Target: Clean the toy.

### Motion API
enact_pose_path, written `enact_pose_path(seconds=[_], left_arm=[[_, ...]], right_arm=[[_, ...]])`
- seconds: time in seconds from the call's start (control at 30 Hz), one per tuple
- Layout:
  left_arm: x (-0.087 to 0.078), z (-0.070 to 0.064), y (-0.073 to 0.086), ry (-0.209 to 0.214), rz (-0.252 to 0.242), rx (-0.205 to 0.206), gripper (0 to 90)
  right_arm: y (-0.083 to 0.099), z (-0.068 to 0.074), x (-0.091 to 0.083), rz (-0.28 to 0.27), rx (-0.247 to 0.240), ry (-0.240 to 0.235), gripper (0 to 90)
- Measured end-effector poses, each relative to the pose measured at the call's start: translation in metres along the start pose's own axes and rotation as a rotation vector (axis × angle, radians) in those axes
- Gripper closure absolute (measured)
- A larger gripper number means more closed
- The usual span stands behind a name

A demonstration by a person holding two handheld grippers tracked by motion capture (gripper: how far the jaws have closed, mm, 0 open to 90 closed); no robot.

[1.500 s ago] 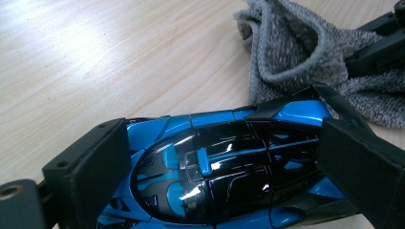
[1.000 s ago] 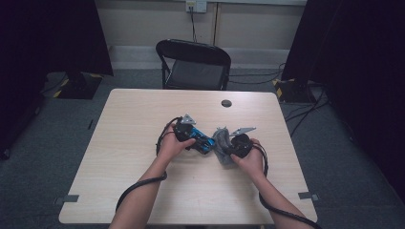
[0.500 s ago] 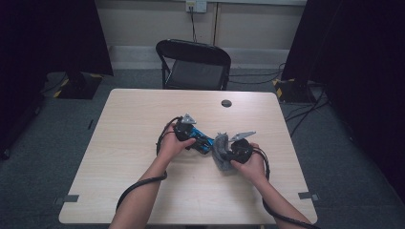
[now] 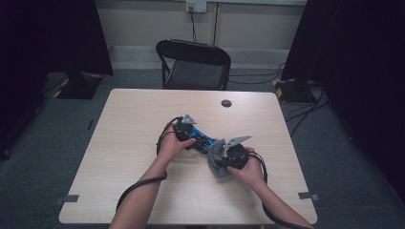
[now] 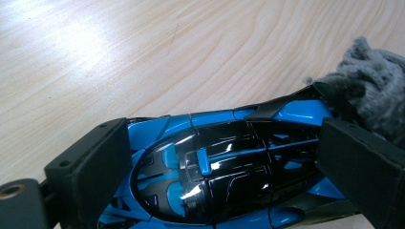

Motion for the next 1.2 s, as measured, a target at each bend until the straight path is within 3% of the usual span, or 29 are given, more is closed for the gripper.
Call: enact_pose_path(seconds=[0.57, 1.2], left_arm=[[0.0, 0.0, 0.0, 0.0, -0.003, -0.002, 4.9], [0.0, 0.0, 0.0, 0.001, 0.001, 0.0, 5.0]], right_arm=[[-0.003, 0.018, 0.006, 0.01, -0.031, -0.056, 79.2], [-0.01, 0.037, 0.013, 0.029, -0.108, -0.118, 79.2]])
Point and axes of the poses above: each handheld gripper's, and its own axes: x roughly forward along the jaws, y roughly out of its underside, z roughly to its left, the point moved 3 cm from there along x, roughly forward along the jaws
